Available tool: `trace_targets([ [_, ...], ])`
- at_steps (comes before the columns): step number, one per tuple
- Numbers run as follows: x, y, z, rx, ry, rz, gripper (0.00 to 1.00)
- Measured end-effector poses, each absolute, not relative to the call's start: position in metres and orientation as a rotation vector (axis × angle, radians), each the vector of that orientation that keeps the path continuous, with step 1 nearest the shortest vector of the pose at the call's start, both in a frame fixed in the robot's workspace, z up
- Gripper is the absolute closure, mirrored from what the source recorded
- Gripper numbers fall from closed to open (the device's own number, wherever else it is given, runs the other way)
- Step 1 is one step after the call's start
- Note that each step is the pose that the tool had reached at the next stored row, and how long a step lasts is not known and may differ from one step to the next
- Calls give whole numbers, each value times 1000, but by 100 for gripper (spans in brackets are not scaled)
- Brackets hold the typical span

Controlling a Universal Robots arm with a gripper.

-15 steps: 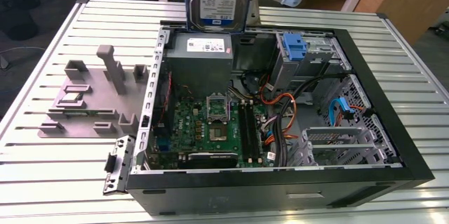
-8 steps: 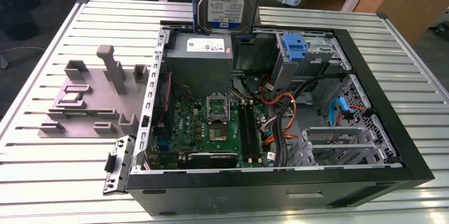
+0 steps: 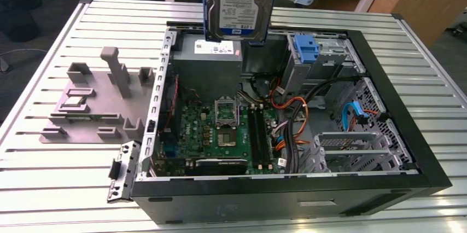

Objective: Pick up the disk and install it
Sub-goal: 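Pick up the disk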

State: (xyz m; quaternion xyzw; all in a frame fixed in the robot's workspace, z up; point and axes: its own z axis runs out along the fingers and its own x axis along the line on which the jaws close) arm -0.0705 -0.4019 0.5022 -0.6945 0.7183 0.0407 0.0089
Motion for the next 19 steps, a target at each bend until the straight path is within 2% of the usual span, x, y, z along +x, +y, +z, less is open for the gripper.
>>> trace_targets([
  [19, -67, -436, 501, -2163, 2251, 126, 65],
])
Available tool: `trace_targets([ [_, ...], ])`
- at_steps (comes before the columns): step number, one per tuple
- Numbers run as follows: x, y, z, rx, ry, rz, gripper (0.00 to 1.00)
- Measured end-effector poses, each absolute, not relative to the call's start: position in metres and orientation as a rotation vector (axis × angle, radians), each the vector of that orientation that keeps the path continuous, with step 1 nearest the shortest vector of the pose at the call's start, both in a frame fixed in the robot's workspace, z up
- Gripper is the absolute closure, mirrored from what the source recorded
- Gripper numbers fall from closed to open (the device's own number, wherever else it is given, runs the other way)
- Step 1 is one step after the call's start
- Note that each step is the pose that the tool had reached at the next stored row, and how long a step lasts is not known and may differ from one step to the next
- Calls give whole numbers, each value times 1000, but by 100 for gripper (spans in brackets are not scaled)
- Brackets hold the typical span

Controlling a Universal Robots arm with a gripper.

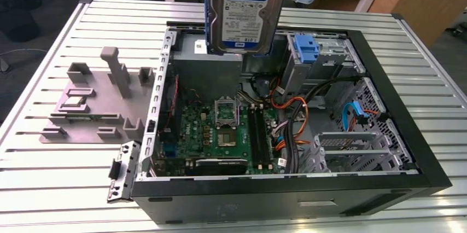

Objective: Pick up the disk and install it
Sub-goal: 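Pick up the disk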

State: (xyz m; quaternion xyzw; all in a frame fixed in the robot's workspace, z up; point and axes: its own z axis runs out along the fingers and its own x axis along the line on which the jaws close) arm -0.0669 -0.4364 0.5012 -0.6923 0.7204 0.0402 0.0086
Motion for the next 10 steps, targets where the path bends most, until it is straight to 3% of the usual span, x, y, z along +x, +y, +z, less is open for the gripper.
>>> trace_targets([
  [10, -67, -450, 501, -2140, 2272, 125, 65],
])
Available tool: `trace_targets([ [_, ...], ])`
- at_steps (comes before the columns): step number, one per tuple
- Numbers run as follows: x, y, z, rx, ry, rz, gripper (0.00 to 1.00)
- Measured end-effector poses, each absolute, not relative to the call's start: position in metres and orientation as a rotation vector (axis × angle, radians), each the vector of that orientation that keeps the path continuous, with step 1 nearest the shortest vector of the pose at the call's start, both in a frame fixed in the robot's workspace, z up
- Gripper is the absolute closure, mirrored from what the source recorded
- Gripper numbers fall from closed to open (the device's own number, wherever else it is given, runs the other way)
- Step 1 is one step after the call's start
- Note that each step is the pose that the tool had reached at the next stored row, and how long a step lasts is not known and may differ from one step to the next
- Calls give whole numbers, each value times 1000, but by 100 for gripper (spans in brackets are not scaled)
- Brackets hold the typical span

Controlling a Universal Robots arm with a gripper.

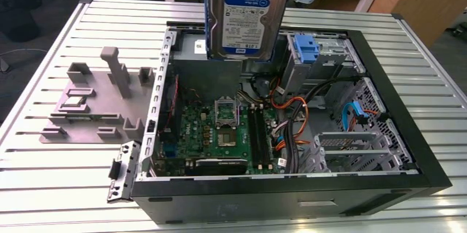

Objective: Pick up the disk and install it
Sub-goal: 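Pick up the disk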

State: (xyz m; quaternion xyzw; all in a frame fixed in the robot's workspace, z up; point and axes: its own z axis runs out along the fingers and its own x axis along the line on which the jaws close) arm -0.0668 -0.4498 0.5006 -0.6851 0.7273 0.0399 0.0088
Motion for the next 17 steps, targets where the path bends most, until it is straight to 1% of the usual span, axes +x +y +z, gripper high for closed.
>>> trace_targets([
  [3, -65, -457, 500, -2135, 2277, 124, 65],
  [17, -63, -475, 499, -2125, 2287, 123, 65],
])
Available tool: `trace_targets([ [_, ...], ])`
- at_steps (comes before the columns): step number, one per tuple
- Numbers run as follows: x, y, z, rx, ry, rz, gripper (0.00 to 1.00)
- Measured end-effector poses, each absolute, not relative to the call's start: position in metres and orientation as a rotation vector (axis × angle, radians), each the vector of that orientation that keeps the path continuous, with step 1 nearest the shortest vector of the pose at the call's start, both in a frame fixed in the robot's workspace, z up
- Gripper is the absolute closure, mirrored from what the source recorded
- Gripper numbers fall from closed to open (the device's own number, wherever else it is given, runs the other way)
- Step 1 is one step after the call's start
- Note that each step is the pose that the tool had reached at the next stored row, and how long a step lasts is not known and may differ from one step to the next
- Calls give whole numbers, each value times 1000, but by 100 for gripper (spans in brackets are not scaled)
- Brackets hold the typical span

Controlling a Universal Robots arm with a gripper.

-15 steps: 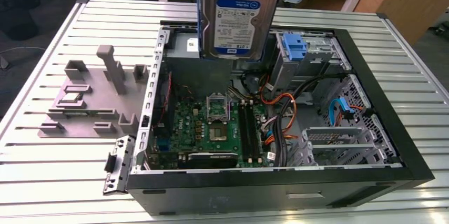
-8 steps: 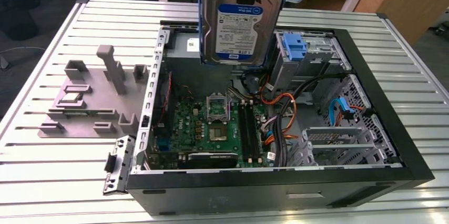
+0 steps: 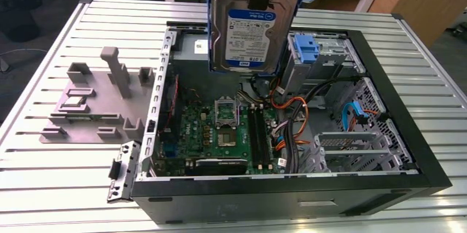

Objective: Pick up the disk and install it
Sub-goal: 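Pick up the disk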

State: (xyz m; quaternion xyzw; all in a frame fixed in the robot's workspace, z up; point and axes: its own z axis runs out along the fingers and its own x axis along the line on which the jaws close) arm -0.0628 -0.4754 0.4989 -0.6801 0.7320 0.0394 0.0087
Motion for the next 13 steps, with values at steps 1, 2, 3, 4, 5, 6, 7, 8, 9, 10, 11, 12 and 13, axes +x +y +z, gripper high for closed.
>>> trace_targets([
  [1, -63, -475, 499, -2125, 2287, 123, 65],
  [2, -63, -476, 499, -2125, 2287, 123, 65],
  [3, -63, -476, 499, -2125, 2287, 123, 65],
  [4, -63, -476, 499, -2125, 2287, 123, 65],
  [5, -63, -476, 499, -2125, 2287, 123, 65],
  [6, -63, -476, 499, -2125, 2287, 123, 65],
  [7, -63, -476, 499, -2125, 2287, 123, 65],
  [8, -63, -476, 499, -2125, 2287, 123, 65],
  [9, -63, -476, 499, -2125, 2287, 123, 65],
  [10, -63, -476, 499, -2125, 2287, 123, 65],
  [11, -63, -476, 499, -2125, 2287, 123, 65],
  [12, -63, -476, 499, -2125, 2287, 123, 65],
  [13, -62, -476, 499, -2125, 2287, 123, 65],
])
